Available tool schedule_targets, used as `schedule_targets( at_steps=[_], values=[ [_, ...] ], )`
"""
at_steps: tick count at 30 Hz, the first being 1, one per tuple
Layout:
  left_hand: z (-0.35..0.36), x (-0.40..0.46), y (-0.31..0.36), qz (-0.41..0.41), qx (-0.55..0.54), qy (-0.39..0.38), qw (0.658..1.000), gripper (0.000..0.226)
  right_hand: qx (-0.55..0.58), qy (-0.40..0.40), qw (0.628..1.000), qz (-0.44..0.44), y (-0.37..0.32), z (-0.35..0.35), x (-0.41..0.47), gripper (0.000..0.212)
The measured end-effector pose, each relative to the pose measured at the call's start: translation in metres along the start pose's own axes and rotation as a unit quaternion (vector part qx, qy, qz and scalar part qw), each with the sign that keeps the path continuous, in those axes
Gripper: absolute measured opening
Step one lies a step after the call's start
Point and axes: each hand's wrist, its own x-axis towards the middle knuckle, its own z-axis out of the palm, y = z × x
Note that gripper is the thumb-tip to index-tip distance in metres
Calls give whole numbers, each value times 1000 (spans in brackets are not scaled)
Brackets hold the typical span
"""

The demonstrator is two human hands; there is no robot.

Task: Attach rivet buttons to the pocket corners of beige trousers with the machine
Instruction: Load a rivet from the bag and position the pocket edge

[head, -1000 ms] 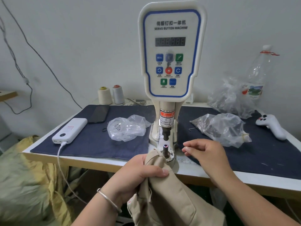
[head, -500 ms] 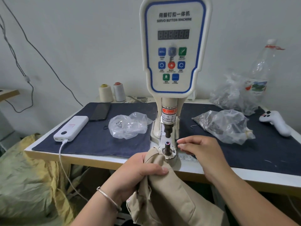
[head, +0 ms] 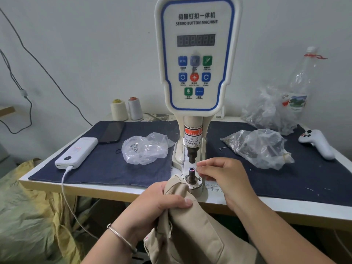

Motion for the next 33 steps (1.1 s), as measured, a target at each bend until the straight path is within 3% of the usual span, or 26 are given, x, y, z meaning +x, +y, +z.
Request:
schedule_targets(
  at_steps=[15,25,33],
  values=[
    [-3,0,0,-8,17,18,1000,41,72,-3,995,73,-3,9,11,15],
    [-3,0,1,-8,27,19,999,44,234,-55,958,159,-1,11,15,15],
    [-11,-4,-1,-9,27,31,999,44,85,102,990,50,7,-11,23,15]
  ],
)
